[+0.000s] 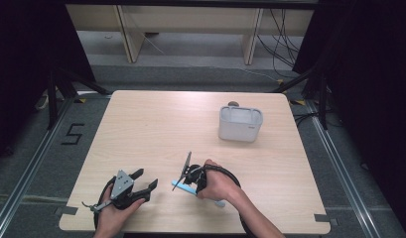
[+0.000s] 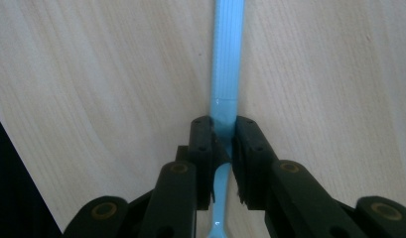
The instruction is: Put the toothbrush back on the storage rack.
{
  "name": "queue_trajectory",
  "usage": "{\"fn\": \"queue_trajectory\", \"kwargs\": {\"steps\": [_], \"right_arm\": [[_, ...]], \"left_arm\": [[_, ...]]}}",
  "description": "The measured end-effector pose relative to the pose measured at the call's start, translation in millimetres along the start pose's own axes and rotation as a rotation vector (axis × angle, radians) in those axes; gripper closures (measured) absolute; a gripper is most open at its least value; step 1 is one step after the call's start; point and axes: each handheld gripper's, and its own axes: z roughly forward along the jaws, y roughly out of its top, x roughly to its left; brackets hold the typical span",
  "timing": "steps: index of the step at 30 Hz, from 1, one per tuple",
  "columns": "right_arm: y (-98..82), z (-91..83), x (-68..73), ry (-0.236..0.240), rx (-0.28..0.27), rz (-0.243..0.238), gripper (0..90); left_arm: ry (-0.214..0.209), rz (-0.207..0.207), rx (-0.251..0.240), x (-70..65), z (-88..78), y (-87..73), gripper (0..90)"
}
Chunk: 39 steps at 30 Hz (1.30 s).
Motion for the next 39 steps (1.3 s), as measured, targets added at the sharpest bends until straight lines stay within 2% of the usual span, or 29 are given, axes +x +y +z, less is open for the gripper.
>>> {"fn": "queue_trajectory", "kwargs": {"steps": [5, 6, 9, 10, 12, 13, 15, 18, 20, 21, 24, 25, 27, 28, 30, 31, 32, 35, 37, 38, 39], "right_arm": [[-4.5, -7.8, -2.6, 0.003, -0.022, 0.0, 79.5], [-9.6, -12.5, -4.5, 0.002, -0.032, 0.002, 79.5], [-17.0, -17.2, -7.8, 0.0, -0.034, -0.042, 79.4], [-20.3, -18.8, -7.7, 0.005, -0.032, -0.044, 79.4], [-25.9, -22.2, -7.2, 0.016, -0.037, -0.104, 79.4], [-28.5, -23.4, -7.2, 0.04, -0.046, -0.136, 79.4], [-34.4, -26.9, -5.0, 0.051, -0.042, -0.148, 79.4], [-40.1, -29.2, -6.9, 0.051, -0.044, -0.17, 79.4], [-43.1, -30.0, -8.7, 0.041, -0.041, -0.189, 79.4], [-45.5, -31.2, -8.5, 0.04, -0.034, -0.18, 79.4], [-49.0, -31.7, -9.2, 0.051, -0.034, -0.223, 79.4], [-50.1, -32.1, -8.5, 0.045, -0.024, -0.228, 79.4], [-51.3, -32.5, -9.0, 0.051, -0.031, -0.257, 79.4], [-51.0, -33.5, -9.5, 0.051, -0.024, -0.279, 79.4], [-51.1, -35.5, -7.6, 0.041, -0.024, -0.292, 79.4], [-50.9, -35.6, -8.3, 0.052, -0.029, -0.312, 79.4], [-50.9, -36.2, -7.0, 0.049, -0.017, -0.31, 79.4], [-49.2, -36.5, -6.4, 0.043, -0.003, -0.337, 79.4], [-47.8, -36.7, -5.8, 0.039, -0.004, -0.345, 79.4], [-47.3, -36.6, -4.2, 0.042, -0.009, -0.343, 79.4], [-46.8, -37.0, -4.3, 0.039, -0.001, -0.352, 79.4]], "left_arm": [[-0.006, -0.011, 0.005, 1.2, 0.0, 0.2, 32.8], [-0.012, -0.02, -0.007, 2.3, 0.6, -0.2, 32.8], [-0.038, -0.062, -0.02, 5.0, -0.4, -0.6, 33.2], [-0.038, -0.062, -0.02, 5.0, -0.4, -0.6, 33.2], [-0.04, -0.082, -0.018, 6.6, -2.0, -0.6, 33.3], [-0.043, -0.086, -0.024, 6.7, -2.1, -0.4, 33.2], [-0.041, -0.076, -0.023, 6.2, -3.2, 1.1, 33.3], [-0.053, -0.082, -0.031, 5.4, -3.6, 3.2, 33.0], [-0.065, -0.074, -0.041, 2.3, -5.6, 7.7, 32.9], [-0.073, -0.077, -0.045, 1.3, -6.0, 8.8, 32.9], [-0.105, -0.066, -0.035, -2.1, -9.0, 14.9, 33.1], [-0.131, -0.062, -0.041, -3.3, -8.5, 16.9, 33.3], [-0.169, -0.045, -0.017, -6.8, -9.5, 23.0, 33.7], [-0.204, -0.042, -0.019, -8.9, -7.8, 25.6, 33.9], [-0.26, -0.031, 0.008, -14.7, -6.3, 31.3, 35.4], [-0.28, -0.022, 0.025, -18.4, -5.6, 34.1, 36.2], [-0.315, -0.002, 0.045, -23.0, -3.6, 36.9, 36.6], [-0.373, 0.077, 0.098, -32.4, 1.3, 41.6, 36.8], [-0.405, 0.14, 0.153, -39.5, 5.1, 43.2, 36.8], [-0.414, 0.148, 0.166, -42.2, 6.4, 43.6, 36.8], [-0.432, 0.178, 0.192, -43.5, 8.3, 44.2, 36.8]]}}
